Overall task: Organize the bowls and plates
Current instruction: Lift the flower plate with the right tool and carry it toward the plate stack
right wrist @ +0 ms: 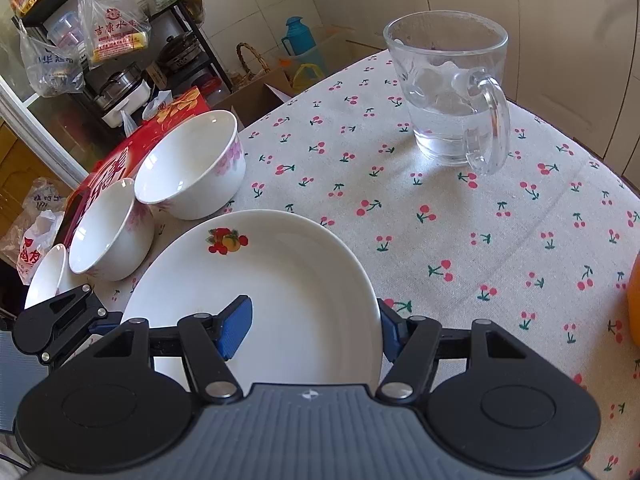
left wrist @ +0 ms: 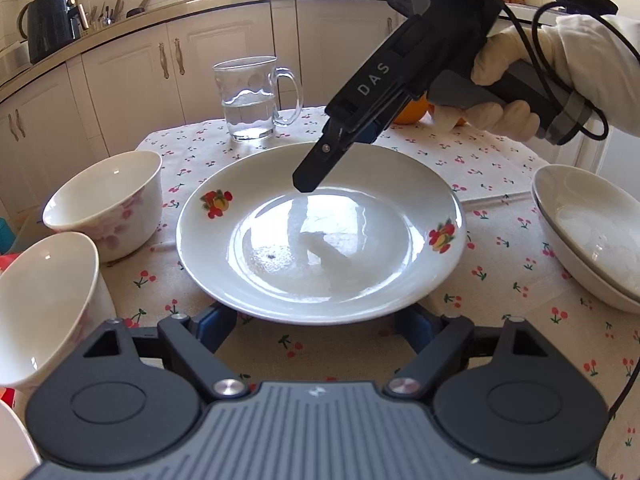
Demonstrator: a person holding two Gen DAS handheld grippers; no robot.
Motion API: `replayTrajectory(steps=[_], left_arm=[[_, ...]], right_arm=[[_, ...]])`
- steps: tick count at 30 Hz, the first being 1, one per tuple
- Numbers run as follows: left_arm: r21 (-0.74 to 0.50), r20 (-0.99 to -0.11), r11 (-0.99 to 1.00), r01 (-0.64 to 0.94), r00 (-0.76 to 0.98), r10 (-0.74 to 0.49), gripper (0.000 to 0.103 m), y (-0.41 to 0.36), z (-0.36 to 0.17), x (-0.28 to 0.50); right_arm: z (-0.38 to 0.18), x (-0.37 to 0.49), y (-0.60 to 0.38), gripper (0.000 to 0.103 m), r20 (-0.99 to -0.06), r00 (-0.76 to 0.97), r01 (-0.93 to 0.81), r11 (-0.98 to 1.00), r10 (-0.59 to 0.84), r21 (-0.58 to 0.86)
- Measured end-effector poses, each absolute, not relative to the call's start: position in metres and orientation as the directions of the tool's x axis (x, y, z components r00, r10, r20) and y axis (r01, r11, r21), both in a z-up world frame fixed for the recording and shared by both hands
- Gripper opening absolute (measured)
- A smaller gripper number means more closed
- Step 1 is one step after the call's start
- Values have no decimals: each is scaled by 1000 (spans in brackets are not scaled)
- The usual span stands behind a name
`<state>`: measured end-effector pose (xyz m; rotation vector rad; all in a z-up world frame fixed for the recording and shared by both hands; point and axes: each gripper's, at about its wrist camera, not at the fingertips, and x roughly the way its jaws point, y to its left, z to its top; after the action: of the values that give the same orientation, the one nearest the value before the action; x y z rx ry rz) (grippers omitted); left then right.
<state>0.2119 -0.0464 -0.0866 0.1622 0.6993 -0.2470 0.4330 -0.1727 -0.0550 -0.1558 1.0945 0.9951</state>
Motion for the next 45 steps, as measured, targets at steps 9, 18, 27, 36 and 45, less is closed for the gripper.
replayTrajectory(steps=[9, 18, 27, 36, 45], left_arm=[[88, -665, 928, 361, 715, -215, 86, -41, -83, 190], [99, -682, 904, 415, 690, -242, 86, -38, -79, 170], [99, -668, 886, 453, 690, -278, 85, -39, -66, 151], [111, -657, 854, 509, 682, -322, 85, -53, -50, 136], [111, -648, 805, 583, 657, -386, 85, -78, -42, 131]], right_arm=[[-53, 401, -185, 70, -793, 108, -710, 605, 599, 360], [-49, 370, -198, 70, -771, 119, -678, 619, 625, 397], [-36, 344, -208, 71, -760, 144, -667, 630, 633, 399], [-20, 317, -232, 71, -748, 194, -648, 656, 635, 389], [-3, 288, -272, 71, -740, 270, -609, 705, 616, 365]])
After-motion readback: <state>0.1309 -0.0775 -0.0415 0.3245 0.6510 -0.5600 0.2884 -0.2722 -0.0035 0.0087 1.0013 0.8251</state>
